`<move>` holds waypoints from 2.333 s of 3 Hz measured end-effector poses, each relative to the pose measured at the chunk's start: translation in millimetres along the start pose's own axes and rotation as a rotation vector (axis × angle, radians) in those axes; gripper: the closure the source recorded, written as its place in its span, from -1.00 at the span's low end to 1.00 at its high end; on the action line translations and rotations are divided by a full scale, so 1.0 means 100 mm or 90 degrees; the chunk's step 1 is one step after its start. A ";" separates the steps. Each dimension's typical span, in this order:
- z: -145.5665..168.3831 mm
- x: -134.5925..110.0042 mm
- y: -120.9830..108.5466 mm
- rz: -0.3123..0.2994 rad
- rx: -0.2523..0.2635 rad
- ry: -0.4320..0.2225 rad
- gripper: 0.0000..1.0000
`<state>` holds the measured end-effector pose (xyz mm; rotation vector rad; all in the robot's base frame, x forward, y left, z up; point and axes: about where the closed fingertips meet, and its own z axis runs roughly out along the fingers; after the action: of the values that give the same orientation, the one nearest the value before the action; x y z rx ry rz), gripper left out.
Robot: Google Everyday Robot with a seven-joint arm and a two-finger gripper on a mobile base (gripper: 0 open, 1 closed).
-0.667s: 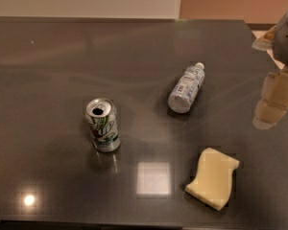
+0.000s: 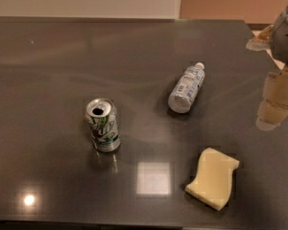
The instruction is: Pick sponge
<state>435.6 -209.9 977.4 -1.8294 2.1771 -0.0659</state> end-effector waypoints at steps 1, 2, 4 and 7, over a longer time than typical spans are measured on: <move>0.15 -0.09 0.21 -0.105 -0.059 -0.005 -1.00; 0.30 -0.10 0.48 -0.209 -0.095 -0.018 -1.00; 0.66 0.01 1.15 -0.384 -0.132 -0.038 -1.00; 1.12 0.01 1.47 -0.477 -0.199 -0.039 -1.00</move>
Offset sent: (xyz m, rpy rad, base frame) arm -0.0793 0.0229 -0.0774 -0.0655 0.1736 0.6270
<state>323.0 -165.8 836.9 -2.6835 1.4045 0.1802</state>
